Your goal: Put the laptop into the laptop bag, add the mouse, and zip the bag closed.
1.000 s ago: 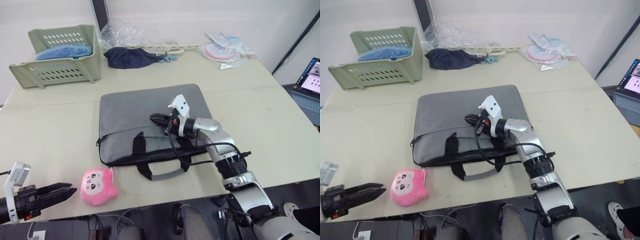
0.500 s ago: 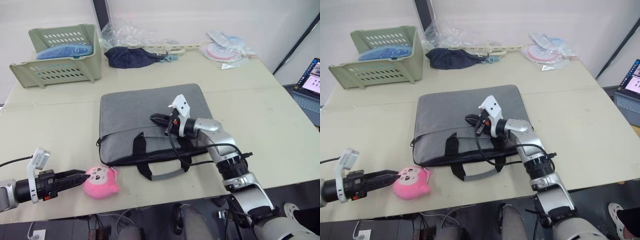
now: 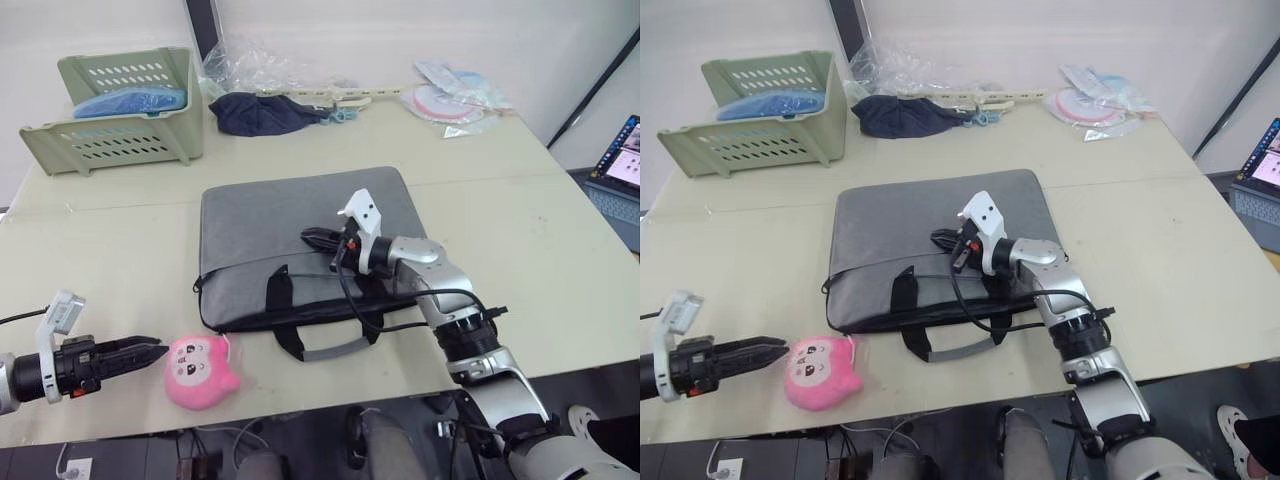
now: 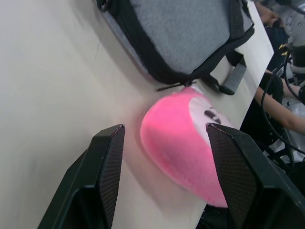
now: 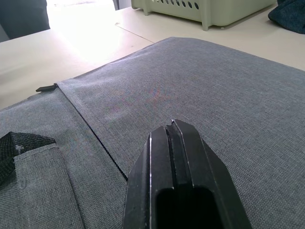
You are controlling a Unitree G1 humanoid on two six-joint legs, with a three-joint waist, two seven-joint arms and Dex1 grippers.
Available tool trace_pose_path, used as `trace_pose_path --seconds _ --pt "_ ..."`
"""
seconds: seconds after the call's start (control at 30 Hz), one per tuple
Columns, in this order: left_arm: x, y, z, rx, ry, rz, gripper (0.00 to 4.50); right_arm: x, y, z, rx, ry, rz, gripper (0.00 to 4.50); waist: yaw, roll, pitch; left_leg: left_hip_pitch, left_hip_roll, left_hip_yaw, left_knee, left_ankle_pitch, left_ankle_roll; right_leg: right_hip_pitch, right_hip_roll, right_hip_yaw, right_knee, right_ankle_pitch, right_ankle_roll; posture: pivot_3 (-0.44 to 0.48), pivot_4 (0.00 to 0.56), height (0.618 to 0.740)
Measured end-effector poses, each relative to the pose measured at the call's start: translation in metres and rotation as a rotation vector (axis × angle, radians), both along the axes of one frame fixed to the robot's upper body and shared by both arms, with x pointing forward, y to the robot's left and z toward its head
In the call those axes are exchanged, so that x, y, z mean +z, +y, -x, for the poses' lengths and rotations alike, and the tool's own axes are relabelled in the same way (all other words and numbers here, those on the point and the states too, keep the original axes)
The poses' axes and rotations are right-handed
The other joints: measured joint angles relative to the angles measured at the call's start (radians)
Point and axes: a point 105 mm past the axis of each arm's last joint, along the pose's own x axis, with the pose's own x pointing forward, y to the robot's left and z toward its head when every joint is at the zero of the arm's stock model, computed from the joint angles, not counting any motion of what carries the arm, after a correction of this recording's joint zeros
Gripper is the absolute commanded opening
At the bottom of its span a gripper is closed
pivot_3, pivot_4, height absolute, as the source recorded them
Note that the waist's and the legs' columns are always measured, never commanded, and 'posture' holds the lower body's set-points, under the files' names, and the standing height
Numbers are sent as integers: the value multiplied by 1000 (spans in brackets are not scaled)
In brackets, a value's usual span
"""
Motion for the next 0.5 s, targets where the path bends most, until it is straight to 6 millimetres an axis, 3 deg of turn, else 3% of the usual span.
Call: trace_pose_path --seconds 0.23,0.5 --pt "-1 -7 -7 -16 -21 28 2921 0 -1 1 -2 -3 2 0 1 0 0 0 0 0 0 0 0 0 0 0 0 0 0 0 150 740" --pt "-20 -29 -14 -58 6 88 2921 0 -1 1 -4 2 5 0 1 -2 -1 0 0 0 0 0 0 0 0 0 0 0 0 0 150 740"
